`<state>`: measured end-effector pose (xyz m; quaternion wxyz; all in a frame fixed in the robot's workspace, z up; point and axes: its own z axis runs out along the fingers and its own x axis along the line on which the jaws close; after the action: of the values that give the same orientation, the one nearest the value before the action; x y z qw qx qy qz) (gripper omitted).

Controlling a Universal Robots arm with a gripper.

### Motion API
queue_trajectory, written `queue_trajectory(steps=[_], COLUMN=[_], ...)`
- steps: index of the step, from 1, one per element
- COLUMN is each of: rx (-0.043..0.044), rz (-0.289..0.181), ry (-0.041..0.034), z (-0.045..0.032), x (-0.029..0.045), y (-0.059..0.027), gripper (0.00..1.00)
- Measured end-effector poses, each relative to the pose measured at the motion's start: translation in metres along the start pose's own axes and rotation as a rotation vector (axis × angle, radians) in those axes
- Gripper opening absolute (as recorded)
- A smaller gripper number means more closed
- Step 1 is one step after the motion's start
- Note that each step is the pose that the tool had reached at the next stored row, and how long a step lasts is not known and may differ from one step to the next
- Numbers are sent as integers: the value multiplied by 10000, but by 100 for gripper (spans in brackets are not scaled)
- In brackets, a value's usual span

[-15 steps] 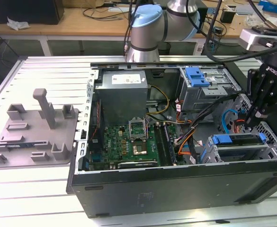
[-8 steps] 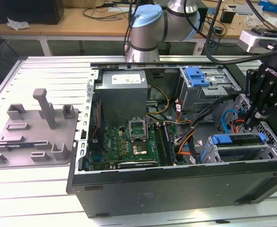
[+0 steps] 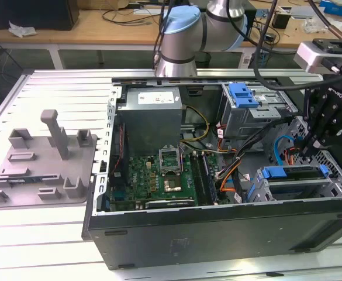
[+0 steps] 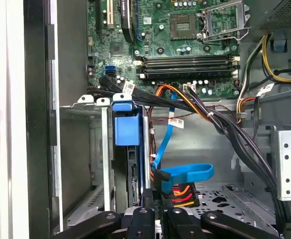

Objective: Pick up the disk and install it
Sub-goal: 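Insert the first disk wire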

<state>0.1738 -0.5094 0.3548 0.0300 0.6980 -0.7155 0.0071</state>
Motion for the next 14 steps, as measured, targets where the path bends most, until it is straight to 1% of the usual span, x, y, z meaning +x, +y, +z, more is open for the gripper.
queue_trajectory(steps=[1, 2, 3, 12, 13, 14], rx=[43, 52, 54, 58, 73, 87], rz=[-2, -4, -17, -114, -114, -212], ry=[-120, -162, -161, -158, -199, -203], z=[2, 6, 6, 7, 11, 11], x=[36, 101, 116, 118, 192, 198], y=[3, 7, 9, 15, 20, 25], gripper=[16, 16, 16, 16, 16, 16])
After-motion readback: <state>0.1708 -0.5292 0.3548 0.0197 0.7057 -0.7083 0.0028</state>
